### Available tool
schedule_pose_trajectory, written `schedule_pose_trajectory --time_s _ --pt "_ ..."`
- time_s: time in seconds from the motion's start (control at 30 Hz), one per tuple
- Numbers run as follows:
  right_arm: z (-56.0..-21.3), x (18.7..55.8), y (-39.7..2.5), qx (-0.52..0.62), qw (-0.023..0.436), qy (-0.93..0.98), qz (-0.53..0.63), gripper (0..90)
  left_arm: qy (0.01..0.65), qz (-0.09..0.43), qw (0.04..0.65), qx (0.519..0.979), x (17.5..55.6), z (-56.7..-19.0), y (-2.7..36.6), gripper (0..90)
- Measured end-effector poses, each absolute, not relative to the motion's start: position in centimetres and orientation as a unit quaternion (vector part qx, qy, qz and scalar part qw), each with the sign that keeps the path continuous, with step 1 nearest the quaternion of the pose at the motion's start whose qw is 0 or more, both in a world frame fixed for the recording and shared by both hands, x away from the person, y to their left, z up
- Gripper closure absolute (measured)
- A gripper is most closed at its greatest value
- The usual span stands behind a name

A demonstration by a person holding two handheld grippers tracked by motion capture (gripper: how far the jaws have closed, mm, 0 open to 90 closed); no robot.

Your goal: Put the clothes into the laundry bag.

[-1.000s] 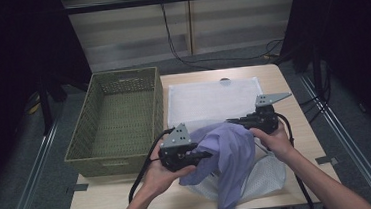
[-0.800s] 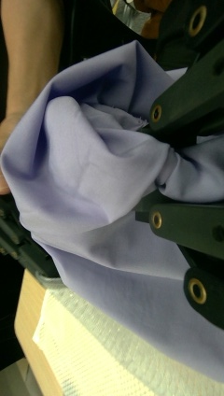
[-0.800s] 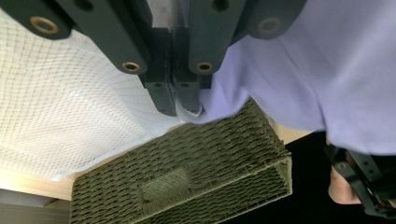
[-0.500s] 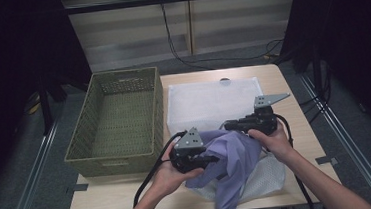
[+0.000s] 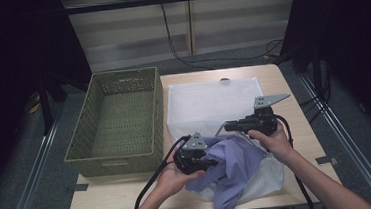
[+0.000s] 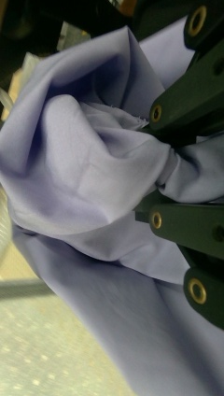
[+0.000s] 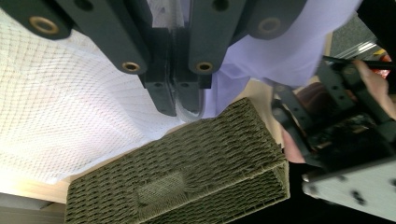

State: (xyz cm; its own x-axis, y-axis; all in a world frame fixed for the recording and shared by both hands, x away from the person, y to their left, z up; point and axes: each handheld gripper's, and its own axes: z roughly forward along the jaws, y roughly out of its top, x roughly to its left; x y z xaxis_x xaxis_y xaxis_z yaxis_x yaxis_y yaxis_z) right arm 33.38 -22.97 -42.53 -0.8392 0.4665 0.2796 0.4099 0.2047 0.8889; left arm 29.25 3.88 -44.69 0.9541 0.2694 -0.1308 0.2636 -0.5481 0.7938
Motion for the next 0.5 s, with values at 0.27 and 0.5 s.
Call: schedule_pose_trajectory --time_s 0.27,0.5 --pt "-42.5 33.2 -22.9 0.281 0.024 0.777 0.562 88.5 0.180 -0.009 0.454 0.873 30.0 -44.9 4.1 78.6" --pt "-42.6 33.0 -22.6 0.279 0.019 0.779 0.561 88.5 0.171 -0.009 0.471 0.865 30.3 -43.7 2.2 78.4"
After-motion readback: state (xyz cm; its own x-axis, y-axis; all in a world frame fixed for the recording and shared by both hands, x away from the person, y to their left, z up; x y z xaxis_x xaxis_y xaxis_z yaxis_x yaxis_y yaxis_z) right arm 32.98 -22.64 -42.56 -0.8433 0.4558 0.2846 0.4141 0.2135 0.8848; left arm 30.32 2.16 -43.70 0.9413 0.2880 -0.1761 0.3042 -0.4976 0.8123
